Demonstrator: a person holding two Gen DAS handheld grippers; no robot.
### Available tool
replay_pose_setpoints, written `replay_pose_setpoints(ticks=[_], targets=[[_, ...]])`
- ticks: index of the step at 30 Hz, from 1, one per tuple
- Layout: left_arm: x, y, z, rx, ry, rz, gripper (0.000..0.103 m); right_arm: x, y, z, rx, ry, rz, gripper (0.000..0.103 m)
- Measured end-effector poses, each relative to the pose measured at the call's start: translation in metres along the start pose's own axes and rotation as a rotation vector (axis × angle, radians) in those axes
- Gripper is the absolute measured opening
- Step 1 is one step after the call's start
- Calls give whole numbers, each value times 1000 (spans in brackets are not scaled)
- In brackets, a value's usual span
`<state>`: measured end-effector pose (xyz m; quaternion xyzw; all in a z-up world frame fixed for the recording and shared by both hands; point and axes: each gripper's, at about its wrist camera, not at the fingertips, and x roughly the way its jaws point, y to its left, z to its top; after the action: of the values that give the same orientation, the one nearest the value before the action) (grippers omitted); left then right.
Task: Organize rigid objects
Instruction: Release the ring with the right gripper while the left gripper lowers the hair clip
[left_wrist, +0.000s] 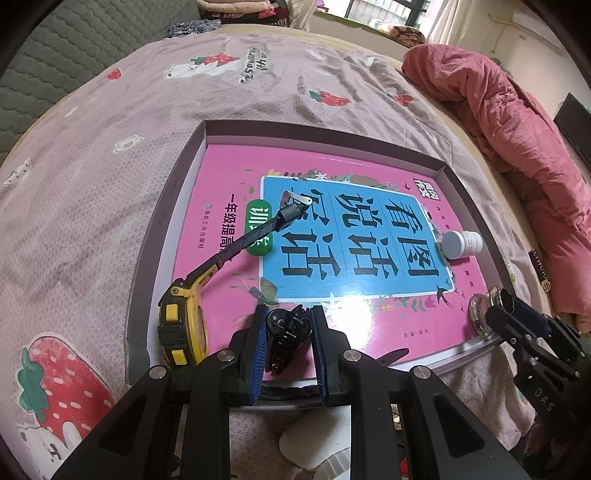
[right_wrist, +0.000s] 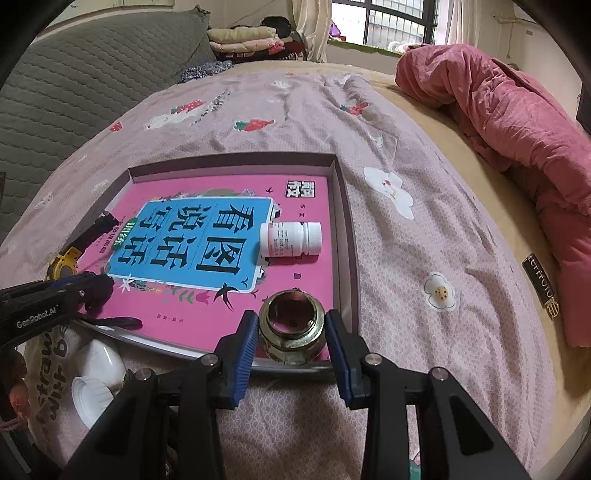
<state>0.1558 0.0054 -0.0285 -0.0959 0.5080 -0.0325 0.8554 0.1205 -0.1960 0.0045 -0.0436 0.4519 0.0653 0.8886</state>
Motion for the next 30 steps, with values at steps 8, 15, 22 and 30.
replay_pose_setpoints(ticks=[8, 15, 22, 30], targets=[[-2, 4, 1, -19, 10, 12, 22, -8, -3, -2, 9, -19, 11, 40], [-4, 6, -1, -20, 9, 20, 27, -14, -6, -4, 28, -31, 16, 49], [-7, 5, -1, -20, 2, 11, 30, -18, -6, -6, 28, -40, 15, 49], [-13, 8, -3, -32, -4, -8, 30, -21, -5, -5, 31, -49, 9, 49]])
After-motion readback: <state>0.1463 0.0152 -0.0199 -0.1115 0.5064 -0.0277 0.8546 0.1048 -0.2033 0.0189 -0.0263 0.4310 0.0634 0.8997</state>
